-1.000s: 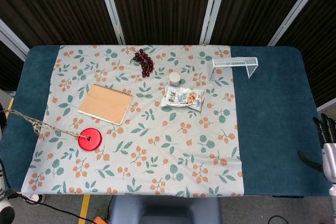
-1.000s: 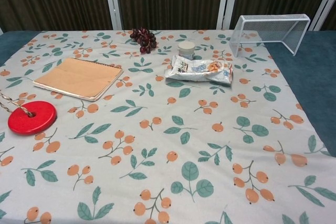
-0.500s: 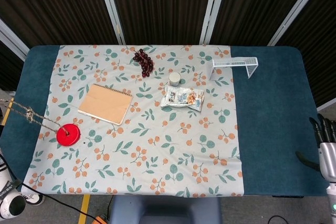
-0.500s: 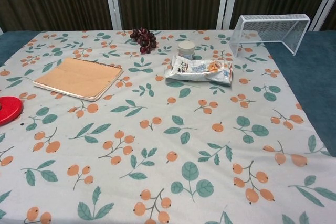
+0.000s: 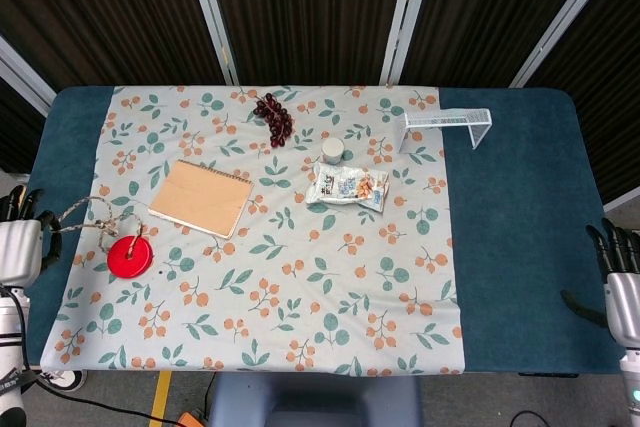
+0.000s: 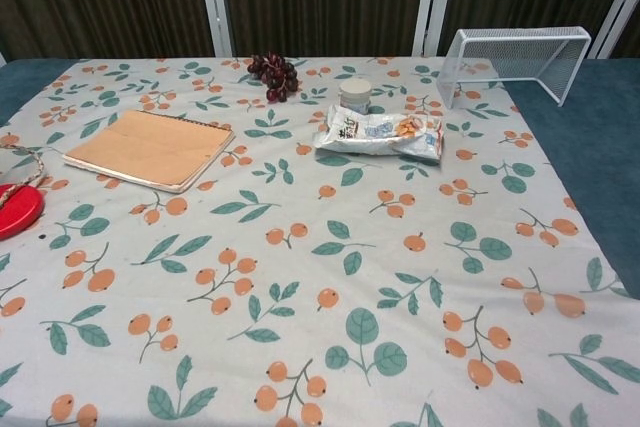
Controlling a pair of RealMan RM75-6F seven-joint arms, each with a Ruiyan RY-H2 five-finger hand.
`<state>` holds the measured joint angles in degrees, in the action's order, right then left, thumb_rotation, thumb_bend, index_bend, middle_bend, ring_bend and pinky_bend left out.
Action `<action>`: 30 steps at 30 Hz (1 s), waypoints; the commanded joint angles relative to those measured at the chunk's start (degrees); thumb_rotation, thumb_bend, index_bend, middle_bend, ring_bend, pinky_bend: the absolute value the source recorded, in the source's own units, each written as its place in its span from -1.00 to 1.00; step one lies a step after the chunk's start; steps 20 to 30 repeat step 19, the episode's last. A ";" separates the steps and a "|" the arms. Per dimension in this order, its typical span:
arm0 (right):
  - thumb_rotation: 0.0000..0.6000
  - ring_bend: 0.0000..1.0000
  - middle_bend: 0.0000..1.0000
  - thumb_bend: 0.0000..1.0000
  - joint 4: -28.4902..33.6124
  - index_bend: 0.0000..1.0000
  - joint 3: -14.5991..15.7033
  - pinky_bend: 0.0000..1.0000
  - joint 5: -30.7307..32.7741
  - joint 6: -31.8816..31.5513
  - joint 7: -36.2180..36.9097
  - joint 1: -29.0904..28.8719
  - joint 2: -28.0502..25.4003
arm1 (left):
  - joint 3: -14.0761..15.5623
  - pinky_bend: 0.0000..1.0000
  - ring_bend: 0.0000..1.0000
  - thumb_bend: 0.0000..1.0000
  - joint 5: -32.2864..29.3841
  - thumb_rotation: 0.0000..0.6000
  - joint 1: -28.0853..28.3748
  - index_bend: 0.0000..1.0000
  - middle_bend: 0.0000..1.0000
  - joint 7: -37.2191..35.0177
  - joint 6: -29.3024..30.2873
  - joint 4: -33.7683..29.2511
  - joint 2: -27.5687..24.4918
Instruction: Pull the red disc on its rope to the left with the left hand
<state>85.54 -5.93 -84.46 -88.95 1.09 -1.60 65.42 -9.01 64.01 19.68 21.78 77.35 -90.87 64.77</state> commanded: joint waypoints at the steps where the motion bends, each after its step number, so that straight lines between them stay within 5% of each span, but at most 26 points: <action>1: 1.00 -1.00 -1.00 -0.41 0.09 -1.00 -0.05 -1.00 -0.03 -0.14 0.05 0.04 -0.06 | 0.23 -0.99 -1.00 -0.32 -4.67 1.00 0.31 -1.00 -1.00 1.14 -4.50 -4.19 -3.70; 9: 1.00 -1.00 -1.00 -0.41 0.20 -1.00 0.20 -1.00 -0.47 -0.26 0.15 0.08 -0.03 | 0.77 -1.00 -1.00 -0.38 2.26 1.00 -3.08 -1.00 -1.00 -7.80 0.10 -5.30 -5.11; 16: 1.00 -1.00 -1.00 -0.41 -0.08 -1.00 1.05 -1.00 -1.58 -0.94 0.91 0.66 0.14 | 8.96 -0.99 -1.00 -0.24 18.73 1.00 -10.78 -1.00 -1.00 -15.32 10.66 3.63 0.26; 30: 1.00 -1.00 -1.00 -0.41 -0.61 -1.00 1.76 -1.00 -2.31 -0.35 0.94 0.54 0.40 | 10.47 -0.99 -1.00 -0.24 20.15 0.99 -11.93 -1.00 -1.00 -16.34 10.62 6.67 2.13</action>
